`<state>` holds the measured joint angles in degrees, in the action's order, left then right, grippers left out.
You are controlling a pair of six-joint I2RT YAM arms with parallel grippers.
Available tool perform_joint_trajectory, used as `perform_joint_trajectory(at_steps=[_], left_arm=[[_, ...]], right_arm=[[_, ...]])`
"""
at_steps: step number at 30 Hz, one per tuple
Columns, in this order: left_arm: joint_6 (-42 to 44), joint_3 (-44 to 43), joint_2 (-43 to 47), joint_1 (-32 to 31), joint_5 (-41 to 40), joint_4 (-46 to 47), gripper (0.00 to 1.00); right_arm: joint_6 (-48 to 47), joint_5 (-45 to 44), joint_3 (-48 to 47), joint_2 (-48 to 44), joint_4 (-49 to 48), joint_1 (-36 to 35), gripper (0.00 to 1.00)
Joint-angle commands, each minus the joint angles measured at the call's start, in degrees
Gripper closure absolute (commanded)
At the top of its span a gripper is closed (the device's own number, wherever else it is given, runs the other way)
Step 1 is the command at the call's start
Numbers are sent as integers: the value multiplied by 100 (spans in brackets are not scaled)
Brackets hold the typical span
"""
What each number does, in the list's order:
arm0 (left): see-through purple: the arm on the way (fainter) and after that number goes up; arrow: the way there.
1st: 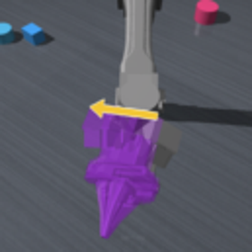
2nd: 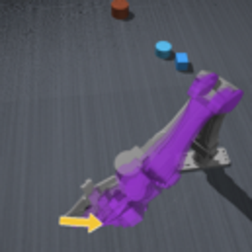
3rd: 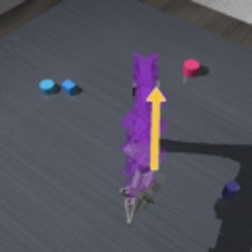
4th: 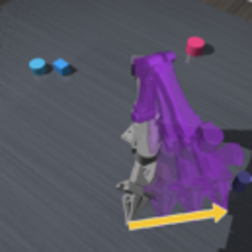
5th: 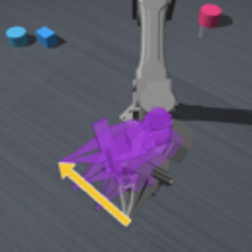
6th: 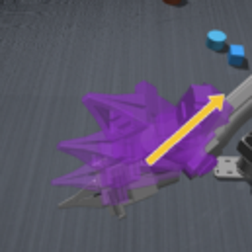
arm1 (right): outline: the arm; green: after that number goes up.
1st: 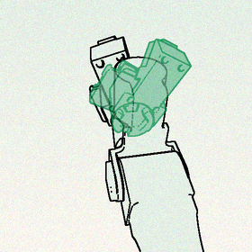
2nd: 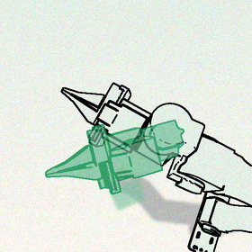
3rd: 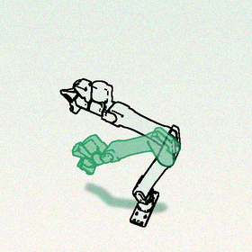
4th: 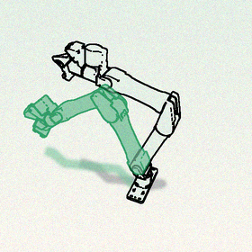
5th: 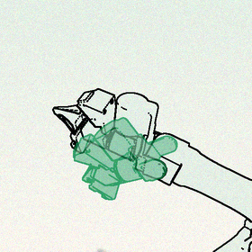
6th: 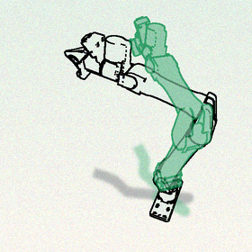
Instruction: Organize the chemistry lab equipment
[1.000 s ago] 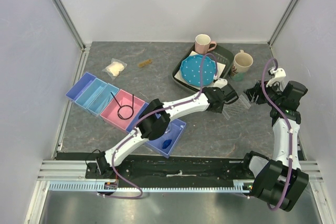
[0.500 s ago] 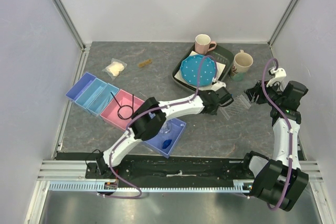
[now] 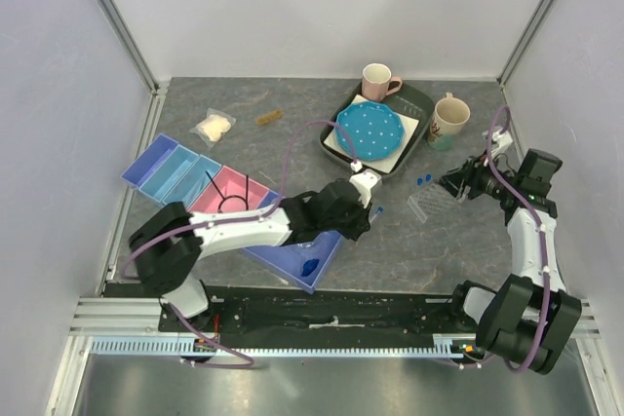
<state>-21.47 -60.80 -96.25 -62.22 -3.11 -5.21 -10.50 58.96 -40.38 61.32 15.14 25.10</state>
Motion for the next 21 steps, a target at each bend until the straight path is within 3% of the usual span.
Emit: perform_joint_trajectory(at_steps=[1,7,10,21], left_arm=[[223,699,738,-10,794,1953,93],[82,534,704,-19,1041,2349,93],[91,332,634,-10,1076,2367,93],[187,-240,273,-10,988,2068,93]], right_arm=[[-707,1538,-347,363,725,-409,36],[-769,1918,-435,916,938,-1287,32],[-778,2014,-567,1233,1140,-1455,32],[-2333,2330,-1042,1602,2880,-1544,33]])
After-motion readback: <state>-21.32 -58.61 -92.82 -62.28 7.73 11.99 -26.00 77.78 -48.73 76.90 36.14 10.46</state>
